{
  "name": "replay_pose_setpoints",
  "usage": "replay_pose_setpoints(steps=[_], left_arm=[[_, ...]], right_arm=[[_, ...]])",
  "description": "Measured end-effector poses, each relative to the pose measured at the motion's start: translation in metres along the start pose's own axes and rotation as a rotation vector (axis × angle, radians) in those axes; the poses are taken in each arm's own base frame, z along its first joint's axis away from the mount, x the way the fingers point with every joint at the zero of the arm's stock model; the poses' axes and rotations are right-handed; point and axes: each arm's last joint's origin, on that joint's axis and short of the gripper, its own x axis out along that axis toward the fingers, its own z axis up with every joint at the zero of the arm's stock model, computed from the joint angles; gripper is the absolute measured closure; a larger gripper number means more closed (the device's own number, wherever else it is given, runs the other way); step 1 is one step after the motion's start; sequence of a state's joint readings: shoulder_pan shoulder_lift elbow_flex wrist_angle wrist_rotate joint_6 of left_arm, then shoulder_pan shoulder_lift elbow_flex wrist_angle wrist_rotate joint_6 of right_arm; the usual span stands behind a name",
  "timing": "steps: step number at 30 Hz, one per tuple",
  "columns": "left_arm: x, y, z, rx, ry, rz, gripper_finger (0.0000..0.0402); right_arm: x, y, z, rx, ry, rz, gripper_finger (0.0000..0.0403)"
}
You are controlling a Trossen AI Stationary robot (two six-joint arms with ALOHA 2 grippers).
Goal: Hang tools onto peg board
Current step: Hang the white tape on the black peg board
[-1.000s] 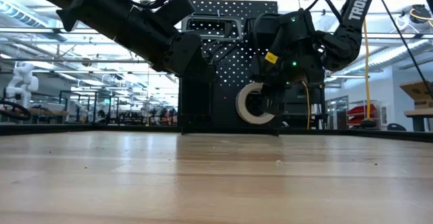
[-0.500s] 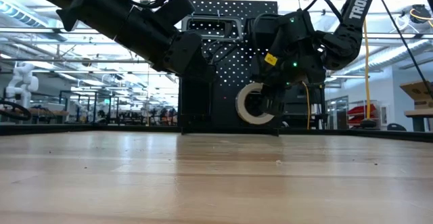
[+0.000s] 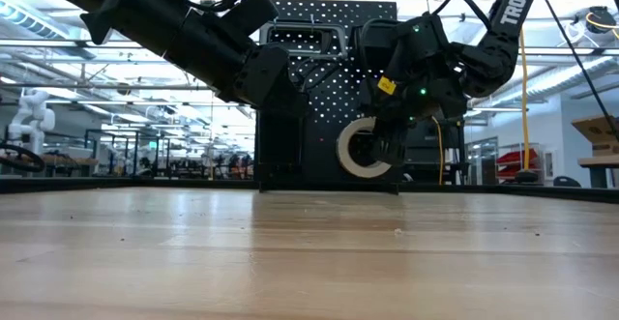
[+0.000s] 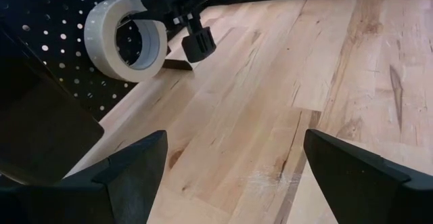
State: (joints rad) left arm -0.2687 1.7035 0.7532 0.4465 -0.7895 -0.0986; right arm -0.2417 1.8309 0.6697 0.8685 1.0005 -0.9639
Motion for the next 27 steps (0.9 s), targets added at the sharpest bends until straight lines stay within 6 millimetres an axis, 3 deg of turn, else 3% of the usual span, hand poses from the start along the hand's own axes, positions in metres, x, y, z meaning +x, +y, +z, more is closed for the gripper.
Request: replay_pose_setpoints(steps=[13, 27], left_arm=[[0.0, 0.0, 0.0, 0.001, 0.0, 0.0, 0.0049], [0.0, 0.0, 0.0, 0.003, 0.0, -0.002, 0.0049]], right_arm=[[-0.013, -0.009, 0.008, 0.014, -0.066, 0.021, 0.0296], [-0.014, -0.011, 0.007, 0.038, -0.045, 0.016, 0.0296]])
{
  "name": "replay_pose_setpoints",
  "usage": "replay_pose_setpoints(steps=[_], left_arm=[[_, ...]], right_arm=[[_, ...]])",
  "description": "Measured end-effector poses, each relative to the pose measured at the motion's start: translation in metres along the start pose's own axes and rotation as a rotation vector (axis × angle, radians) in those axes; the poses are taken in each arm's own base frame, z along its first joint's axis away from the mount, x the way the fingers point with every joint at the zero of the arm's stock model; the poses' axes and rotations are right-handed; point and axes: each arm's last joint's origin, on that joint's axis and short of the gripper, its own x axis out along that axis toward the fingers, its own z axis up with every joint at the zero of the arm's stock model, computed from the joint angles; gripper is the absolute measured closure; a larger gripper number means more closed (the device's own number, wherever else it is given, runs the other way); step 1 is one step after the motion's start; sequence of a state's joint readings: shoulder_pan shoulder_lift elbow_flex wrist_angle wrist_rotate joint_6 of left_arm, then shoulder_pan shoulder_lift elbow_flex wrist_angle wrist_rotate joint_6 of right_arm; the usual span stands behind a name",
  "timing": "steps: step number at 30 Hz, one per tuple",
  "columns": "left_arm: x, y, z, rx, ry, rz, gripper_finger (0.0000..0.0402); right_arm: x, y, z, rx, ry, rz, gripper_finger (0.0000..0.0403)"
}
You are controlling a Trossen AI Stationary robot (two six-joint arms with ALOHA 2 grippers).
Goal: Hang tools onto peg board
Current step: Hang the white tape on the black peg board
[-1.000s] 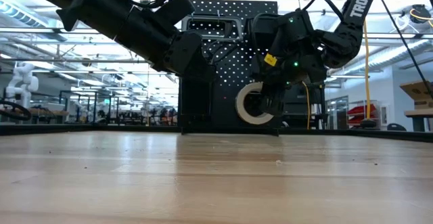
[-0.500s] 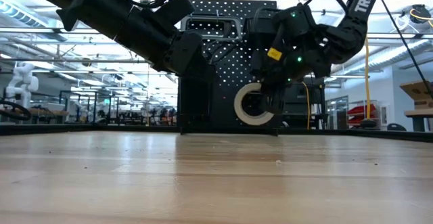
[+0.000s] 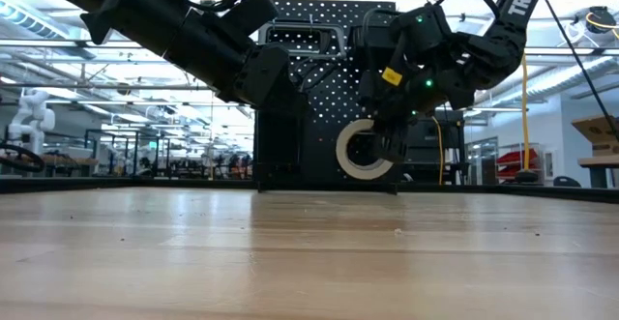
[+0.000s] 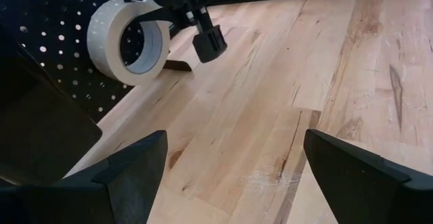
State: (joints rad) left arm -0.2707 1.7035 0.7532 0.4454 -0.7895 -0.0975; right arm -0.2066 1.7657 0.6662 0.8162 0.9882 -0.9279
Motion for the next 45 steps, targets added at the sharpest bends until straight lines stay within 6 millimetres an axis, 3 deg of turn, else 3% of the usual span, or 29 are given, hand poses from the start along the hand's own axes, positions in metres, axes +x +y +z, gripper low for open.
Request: replay_pose_setpoints(steps=[8, 19, 33, 39, 45], left_arm=[[0.0, 0.0, 0.0, -0.001, -0.001, 0.0, 0.0049], [0.0, 0.0, 0.0, -0.001, -0.001, 0.0, 0.0049], [0.0, 0.0, 0.0, -0.003, -0.001, 0.0, 0.0049], [0.0, 0.0, -0.001, 0.004, 0.005, 0.0, 0.0049], [0.0, -0.001, -0.002, 0.014, 0.018, -0.049, 0.0049]], right_arm=[[0.0, -0.007, 0.004, 0.045, -0.011, -0.055, 0.0307], [0.001, -0.014, 0.007, 0.083, -0.018, -0.107, 0.0399], [0.003, -0.016, 0.004, 0.129, 0.033, -0.134, 0.0402], [-0.018, -0.009, 0.013, 0.191, 0.049, -0.156, 0.0402], [-0.065, 0.005, 0.032, 0.254, -0.022, -0.13, 0.0403]])
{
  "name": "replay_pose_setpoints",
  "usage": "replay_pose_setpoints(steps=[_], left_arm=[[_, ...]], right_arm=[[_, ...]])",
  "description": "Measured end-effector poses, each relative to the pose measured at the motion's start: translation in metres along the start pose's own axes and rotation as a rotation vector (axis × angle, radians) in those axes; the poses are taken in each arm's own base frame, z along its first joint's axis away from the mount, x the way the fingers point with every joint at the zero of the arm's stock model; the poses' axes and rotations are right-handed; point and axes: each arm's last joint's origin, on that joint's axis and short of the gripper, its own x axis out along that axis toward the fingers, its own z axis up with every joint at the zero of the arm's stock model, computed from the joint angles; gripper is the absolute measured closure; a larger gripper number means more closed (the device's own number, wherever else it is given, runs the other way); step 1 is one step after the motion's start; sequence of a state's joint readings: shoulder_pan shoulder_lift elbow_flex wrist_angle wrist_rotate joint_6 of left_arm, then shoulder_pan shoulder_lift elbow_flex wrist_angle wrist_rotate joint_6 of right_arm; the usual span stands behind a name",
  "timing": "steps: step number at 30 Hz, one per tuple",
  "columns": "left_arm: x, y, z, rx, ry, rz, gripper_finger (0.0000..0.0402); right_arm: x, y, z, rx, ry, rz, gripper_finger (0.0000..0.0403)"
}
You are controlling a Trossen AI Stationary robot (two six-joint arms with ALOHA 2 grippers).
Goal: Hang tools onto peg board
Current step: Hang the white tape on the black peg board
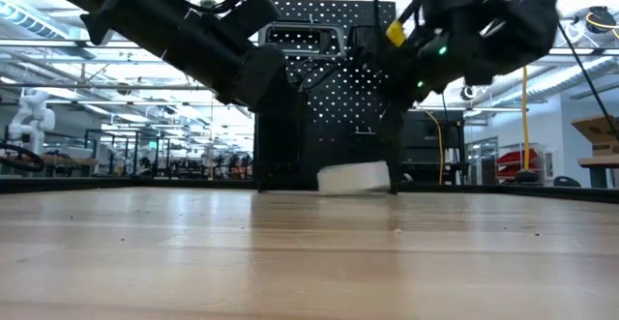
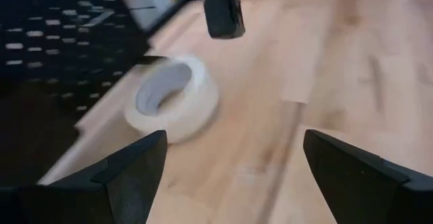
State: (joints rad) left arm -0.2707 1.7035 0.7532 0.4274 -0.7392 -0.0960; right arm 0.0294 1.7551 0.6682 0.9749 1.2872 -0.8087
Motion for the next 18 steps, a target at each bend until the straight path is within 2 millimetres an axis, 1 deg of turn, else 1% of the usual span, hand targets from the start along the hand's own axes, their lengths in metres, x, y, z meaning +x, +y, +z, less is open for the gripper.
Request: replay_pose_setpoints(steps=[3, 7, 9, 11, 13, 15, 18], left_arm=[[0.0, -0.003, 0.0, 0.05, 0.007, -0.097, 0.0049], [-0.001, -0.008, -0.001, 0.2, -0.001, -0.266, 0.0049], [-0.001, -0.009, 0.0, 0.262, -0.012, -0.321, 0.0049], [0.0, -0.01, 0.003, 0.303, -0.006, -0.349, 0.0049], [0.005, -0.007, 0.013, 0.309, 0.026, -0.352, 0.0049], [0.012, -0.002, 0.027, 0.276, 0.085, -0.343, 0.0049], [0.025, 0.012, 0.051, 0.184, 0.174, -0.341, 0.0049]], right_arm=[[-0.027, 0.001, 0.006, 0.022, -0.005, -0.012, 0.0403], [-0.065, -0.006, 0.013, 0.056, 0.011, -0.047, 0.0403], [-0.085, -0.01, 0.016, 0.082, -0.023, -0.022, 0.0403], [-0.11, -0.017, 0.015, 0.151, -0.084, 0.033, 0.0403], [-0.13, -0.026, 0.015, 0.212, -0.136, 0.087, 0.0403], [-0.147, -0.041, 0.013, 0.317, -0.174, 0.139, 0.0403], [-0.171, -0.061, 0.001, 0.508, -0.227, 0.243, 0.0403]])
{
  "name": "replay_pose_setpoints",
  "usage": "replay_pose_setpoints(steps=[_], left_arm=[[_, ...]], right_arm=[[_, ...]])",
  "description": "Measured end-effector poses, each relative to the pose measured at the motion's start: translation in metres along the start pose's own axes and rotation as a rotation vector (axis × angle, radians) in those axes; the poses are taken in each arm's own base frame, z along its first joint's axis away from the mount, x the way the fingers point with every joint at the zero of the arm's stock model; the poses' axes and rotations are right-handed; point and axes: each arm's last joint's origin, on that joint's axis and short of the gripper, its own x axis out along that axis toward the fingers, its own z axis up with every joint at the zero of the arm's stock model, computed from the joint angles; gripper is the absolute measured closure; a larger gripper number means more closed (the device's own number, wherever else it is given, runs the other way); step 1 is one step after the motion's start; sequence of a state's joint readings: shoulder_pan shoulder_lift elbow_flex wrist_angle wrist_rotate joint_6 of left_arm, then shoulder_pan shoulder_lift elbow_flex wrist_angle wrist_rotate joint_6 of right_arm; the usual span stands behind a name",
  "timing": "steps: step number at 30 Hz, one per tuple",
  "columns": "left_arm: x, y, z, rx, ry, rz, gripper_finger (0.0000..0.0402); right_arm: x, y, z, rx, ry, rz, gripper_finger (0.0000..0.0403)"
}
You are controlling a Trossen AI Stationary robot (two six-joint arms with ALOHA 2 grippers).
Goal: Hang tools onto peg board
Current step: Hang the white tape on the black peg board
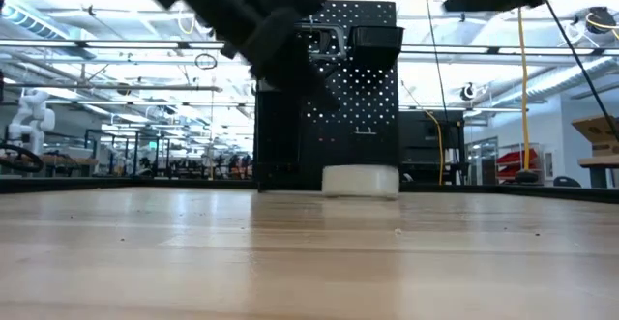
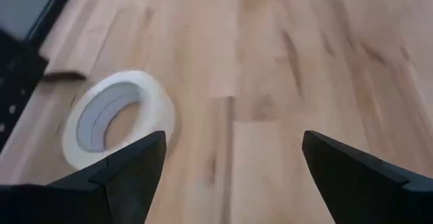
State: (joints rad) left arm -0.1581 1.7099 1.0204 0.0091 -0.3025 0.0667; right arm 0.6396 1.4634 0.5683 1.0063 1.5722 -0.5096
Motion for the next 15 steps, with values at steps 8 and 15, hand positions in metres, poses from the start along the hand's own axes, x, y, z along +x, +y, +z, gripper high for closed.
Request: replay_pose_setpoints(steps=[8, 15], left_arm=[[0.008, 0.052, 0.034, -0.07, 0.003, 0.086, 0.0049], [0.054, 0.08, 0.019, -0.154, 0.148, 0.12, 0.0073]], right_arm=[[-0.051, -0.031, -0.054, 0.217, -0.071, 0.238, 0.0403], [-0.051, -0.046, -0.078, 0.369, -0.058, 0.268, 0.0403]])
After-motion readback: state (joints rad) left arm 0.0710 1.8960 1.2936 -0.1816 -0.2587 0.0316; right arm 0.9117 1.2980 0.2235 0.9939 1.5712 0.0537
